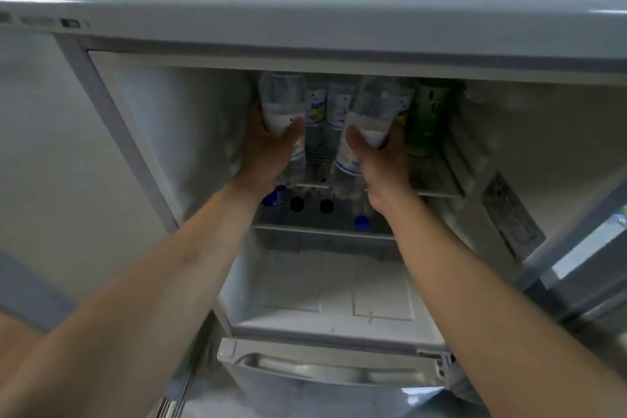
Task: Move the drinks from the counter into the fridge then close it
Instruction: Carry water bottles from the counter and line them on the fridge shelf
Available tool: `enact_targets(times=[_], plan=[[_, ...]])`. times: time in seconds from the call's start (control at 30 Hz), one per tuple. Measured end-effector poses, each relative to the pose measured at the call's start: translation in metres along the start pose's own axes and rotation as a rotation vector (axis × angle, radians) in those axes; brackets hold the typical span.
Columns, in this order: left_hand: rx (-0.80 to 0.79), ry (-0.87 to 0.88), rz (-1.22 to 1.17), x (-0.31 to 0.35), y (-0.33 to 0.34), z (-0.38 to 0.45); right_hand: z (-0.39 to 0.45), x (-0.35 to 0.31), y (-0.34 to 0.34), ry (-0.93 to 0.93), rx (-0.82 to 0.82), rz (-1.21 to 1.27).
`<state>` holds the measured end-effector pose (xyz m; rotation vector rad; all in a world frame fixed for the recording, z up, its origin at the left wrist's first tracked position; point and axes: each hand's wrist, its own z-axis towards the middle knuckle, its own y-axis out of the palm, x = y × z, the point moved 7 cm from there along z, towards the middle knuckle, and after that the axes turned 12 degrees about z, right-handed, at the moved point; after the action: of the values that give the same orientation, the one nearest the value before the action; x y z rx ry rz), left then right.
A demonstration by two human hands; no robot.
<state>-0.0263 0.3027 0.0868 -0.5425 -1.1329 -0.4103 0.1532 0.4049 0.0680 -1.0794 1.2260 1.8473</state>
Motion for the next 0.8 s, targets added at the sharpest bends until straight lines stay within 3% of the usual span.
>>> enact_targets(times=[0.33,0.63,0.8], plan=[[0.089,0.022,0.282,-0.022,0.008,0.065,0.055,0.04,0.058,-0.042,-0.082,-0.115],[0.079,0.023,0.412,-0.025,-0.003,0.064,0.06,0.05,0.079,-0.076,-0.058,-0.292],[0.095,0.044,0.489,-0.027,-0.005,0.048,0.052,0.056,0.065,-0.016,-0.165,-0.606]])
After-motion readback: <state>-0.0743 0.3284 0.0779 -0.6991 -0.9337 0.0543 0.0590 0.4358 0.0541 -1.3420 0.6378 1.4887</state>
